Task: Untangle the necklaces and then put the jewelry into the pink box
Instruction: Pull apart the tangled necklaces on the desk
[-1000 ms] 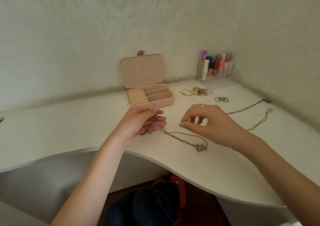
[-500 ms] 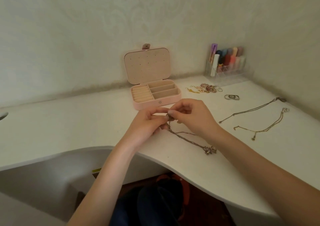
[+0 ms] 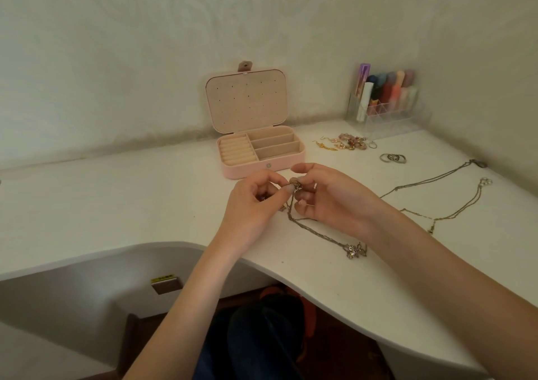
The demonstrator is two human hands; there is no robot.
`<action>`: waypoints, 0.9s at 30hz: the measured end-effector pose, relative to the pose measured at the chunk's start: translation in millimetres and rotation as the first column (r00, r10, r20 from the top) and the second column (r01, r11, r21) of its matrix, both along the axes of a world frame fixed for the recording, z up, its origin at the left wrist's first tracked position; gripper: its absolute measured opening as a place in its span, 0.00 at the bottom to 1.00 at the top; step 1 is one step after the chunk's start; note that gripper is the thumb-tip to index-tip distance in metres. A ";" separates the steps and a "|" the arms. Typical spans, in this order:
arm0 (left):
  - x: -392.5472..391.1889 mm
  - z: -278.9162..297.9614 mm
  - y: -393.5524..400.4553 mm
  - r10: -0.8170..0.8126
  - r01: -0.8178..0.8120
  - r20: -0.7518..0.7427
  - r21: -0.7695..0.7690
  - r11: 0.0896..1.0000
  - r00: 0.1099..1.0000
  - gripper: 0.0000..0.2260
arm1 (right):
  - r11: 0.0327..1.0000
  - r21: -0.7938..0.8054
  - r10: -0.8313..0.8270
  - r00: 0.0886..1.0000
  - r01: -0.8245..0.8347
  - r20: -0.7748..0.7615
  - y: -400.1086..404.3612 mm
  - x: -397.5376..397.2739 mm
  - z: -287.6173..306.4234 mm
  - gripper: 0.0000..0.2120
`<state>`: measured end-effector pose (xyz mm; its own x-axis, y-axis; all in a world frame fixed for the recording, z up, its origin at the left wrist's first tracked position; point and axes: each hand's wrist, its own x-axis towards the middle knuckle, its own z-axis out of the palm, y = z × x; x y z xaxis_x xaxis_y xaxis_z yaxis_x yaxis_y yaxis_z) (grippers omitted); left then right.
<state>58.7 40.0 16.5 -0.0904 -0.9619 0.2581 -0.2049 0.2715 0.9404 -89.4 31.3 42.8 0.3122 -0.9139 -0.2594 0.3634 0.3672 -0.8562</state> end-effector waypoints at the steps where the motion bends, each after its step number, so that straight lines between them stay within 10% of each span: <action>1: -0.1 -0.2 -0.5 0.010 -0.010 -0.001 -0.013 1.000 1.000 0.06 | 1.000 -0.016 0.004 1.000 -0.005 -0.023 0.2 0.1 0.4 0.10; 10: -1.3 -0.9 -0.7 0.018 -0.018 -0.046 0.009 1.000 0.999 0.07 | 0.961 -0.271 -0.041 0.940 -0.055 -0.338 2.1 -7.0 1.7 0.07; 21: -1.8 -1.6 -1.1 -0.021 0.022 -0.046 0.015 1.000 0.999 0.08 | 0.995 0.029 0.092 0.983 -0.098 0.160 -0.8 -11.3 3.6 0.08; 27: 1.1 -1.1 -1.2 -0.009 0.012 -0.121 0.024 1.000 0.993 0.03 | 0.989 0.023 0.139 0.976 -0.145 0.169 1.5 -11.8 4.6 0.08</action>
